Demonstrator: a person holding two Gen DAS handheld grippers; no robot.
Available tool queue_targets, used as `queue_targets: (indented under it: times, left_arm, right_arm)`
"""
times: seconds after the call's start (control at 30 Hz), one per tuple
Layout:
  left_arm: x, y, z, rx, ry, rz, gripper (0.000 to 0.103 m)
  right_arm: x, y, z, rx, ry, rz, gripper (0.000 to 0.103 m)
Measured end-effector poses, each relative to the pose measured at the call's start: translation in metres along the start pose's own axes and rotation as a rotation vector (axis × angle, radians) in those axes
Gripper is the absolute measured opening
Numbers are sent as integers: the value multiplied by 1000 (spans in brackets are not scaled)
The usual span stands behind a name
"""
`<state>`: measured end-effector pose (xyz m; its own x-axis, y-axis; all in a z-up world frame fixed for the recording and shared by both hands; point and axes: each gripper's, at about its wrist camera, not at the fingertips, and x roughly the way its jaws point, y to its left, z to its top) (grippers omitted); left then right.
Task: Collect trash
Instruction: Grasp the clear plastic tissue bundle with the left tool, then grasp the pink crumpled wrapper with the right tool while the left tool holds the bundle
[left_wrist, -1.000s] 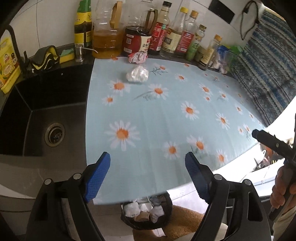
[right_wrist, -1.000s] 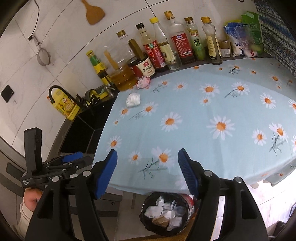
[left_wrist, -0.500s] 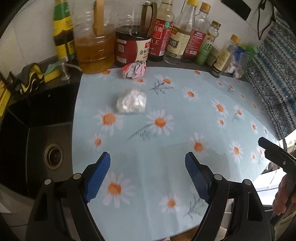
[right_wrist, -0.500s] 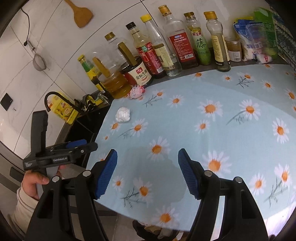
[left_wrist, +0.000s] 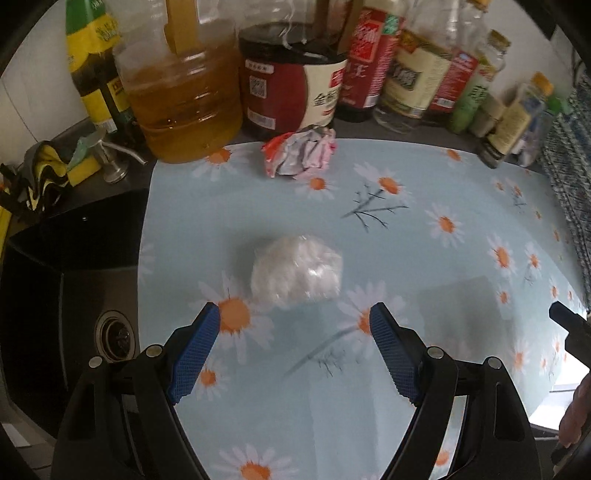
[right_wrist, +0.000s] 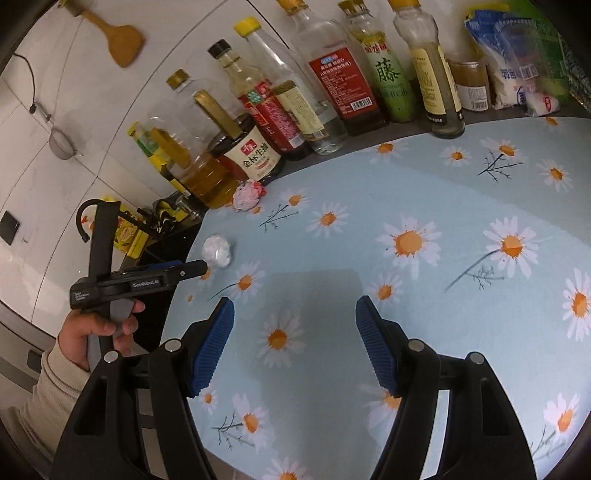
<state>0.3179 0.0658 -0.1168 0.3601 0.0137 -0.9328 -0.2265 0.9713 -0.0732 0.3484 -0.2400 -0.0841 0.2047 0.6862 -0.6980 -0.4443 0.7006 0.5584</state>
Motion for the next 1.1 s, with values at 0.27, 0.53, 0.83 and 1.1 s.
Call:
queue_targets:
  times: [0.27,0.53,0.83,1.1]
  left_arm:
    - [25,5,19,3,26,-5,80]
    - [33,3,27,1,10,-23,54]
    - [19,8,19,-29,-6,-50,52]
    - [-13,36,-7,-110,-56,-23,52]
  right_arm:
    - [28,-8,18,3,29,8,68]
    - [41,-7,31,-5,46,14,68]
    - [49,5,41,-39,56,16,68]
    - [77,27,66,-97,74,-6,73]
